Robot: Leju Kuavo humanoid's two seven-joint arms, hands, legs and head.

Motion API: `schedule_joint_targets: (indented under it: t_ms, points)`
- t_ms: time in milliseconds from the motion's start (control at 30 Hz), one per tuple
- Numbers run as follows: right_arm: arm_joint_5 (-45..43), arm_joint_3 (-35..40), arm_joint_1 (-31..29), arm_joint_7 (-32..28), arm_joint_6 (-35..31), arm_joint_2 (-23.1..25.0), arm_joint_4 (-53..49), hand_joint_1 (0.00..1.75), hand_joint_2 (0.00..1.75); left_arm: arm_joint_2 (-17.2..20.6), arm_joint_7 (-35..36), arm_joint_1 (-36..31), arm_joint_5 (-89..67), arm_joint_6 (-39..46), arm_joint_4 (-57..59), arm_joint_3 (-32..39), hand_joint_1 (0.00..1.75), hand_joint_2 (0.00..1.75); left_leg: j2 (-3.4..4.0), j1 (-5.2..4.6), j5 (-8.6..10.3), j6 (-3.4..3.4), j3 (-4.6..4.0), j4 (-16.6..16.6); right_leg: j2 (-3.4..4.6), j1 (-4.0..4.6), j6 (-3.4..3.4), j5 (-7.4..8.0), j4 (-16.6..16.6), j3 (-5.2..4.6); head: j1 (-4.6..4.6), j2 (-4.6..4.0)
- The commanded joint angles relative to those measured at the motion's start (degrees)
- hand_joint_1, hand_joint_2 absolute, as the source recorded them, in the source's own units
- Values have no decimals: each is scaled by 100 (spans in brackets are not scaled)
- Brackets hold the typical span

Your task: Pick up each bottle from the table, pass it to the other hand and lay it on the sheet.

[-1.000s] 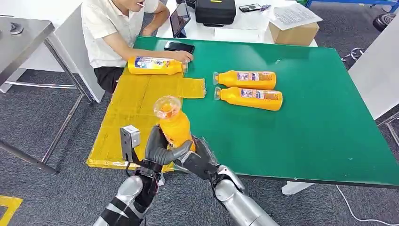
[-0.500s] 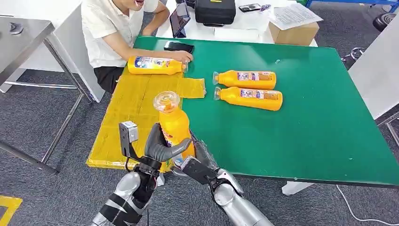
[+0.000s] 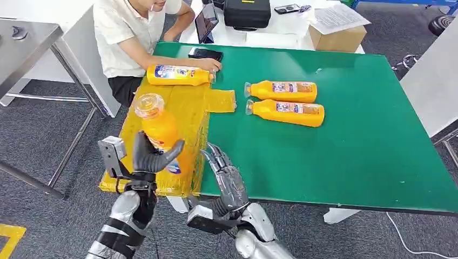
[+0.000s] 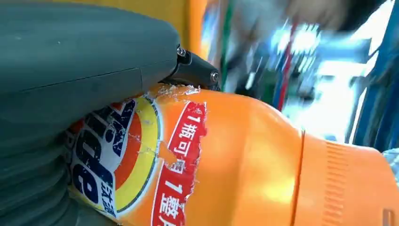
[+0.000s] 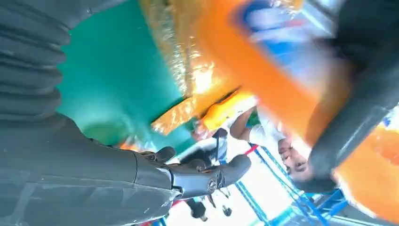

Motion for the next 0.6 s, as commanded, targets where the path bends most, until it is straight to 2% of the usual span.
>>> schedule_joint_targets:
  t_ms: [33, 167, 233, 267, 400, 467, 600]
  points:
    - [1453, -568, 13, 2006, 876, -648, 367, 0, 0, 216, 85, -279, -2303, 1084, 198, 601, 175, 175, -18, 4, -3, -7, 36, -12, -14, 3, -8, -7, -14, 43, 0, 0]
    - [1458, -558, -7, 2017, 900, -616, 383, 0, 0, 201, 86, -273, -2310, 1077, 198, 604, 175, 175, -19, -4, 0, -2, 11, -2, -12, -5, -7, -4, -4, 21, 2, 0]
    - [1475, -633, 10, 2253, 1082, -605, 460, 0, 0, 291, 346, -373, -3246, 1325, 455, 483, 175, 175, -17, -5, -3, -5, 18, -5, -5, -5, -9, -4, -5, 25, 0, 0]
    - [1287, -716, 39, 2079, 1073, -593, 440, 0, 0, 389, 633, -509, -3897, 1428, 733, 329, 175, 175, -21, -3, -6, -8, 25, -5, -8, -3, -11, -6, -5, 32, 0, 0]
    - [909, -766, 46, 1523, 1120, -471, 246, 0, 0, 546, 1278, -1190, -5369, 693, 2047, -90, 175, 175, -48, -5, 4, -7, 18, -5, -38, -4, -10, -8, -3, 27, 0, 0]
    - [747, -744, 67, 1335, 1207, -401, 70, 0, 0, 506, 1384, -1541, -5560, 81, 2656, -160, 175, 175, -43, -4, 4, -7, 16, -2, -33, -3, -10, -7, 2, 24, 0, 0]
    - [480, -684, 93, 1000, 1154, -338, -103, 0, 0, 530, 1468, -1940, -5835, -596, 3366, -360, 175, 175, -37, -2, 8, -12, 11, 1, -27, -2, -9, -5, 5, 18, 0, 0]
